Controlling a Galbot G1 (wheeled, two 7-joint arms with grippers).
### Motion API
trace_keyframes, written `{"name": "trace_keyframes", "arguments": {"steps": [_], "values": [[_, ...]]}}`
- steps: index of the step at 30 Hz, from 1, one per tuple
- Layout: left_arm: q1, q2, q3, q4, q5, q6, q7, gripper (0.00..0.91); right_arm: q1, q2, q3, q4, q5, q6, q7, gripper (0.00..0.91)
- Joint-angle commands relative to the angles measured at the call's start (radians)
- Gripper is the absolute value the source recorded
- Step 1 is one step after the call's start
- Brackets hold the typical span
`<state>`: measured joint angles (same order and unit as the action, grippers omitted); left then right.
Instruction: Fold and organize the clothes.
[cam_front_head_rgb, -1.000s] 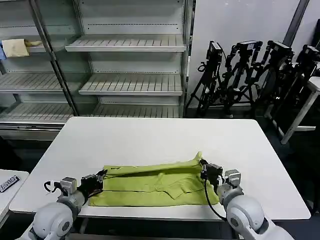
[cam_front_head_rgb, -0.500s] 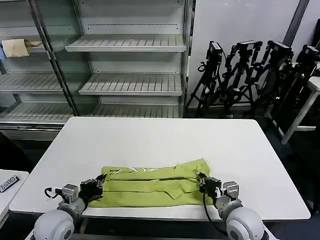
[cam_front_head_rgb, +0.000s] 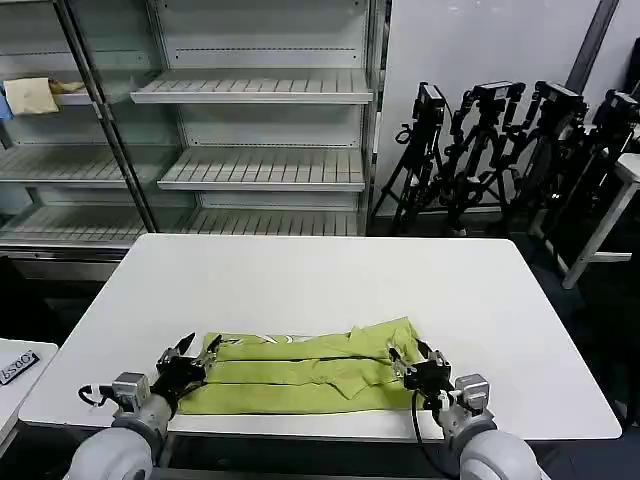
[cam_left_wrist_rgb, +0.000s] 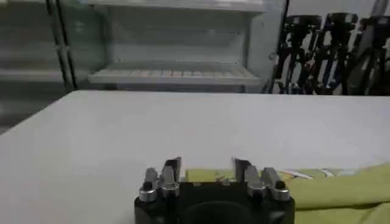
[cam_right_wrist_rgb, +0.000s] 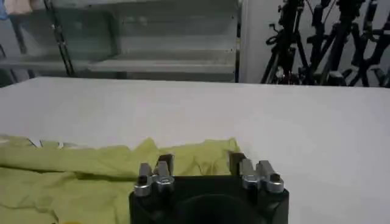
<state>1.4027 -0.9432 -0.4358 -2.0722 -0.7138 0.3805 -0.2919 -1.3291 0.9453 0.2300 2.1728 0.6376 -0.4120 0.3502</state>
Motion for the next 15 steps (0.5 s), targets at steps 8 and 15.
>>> {"name": "trace_keyframes", "arguments": {"steps": [8, 15], "values": [[0.051, -0.149, 0.084, 0.031, -0.013, -0.056, -0.104, 0.907, -0.099, 0.0, 0.03, 0.049, -0.043, 0.05, 0.006, 0.907], [0.031, -0.155, 0.085, 0.076, -0.019, -0.094, -0.1, 0.03, -0.109, 0.0, 0.032, 0.052, -0.043, 0.056, 0.009, 0.907]]}}
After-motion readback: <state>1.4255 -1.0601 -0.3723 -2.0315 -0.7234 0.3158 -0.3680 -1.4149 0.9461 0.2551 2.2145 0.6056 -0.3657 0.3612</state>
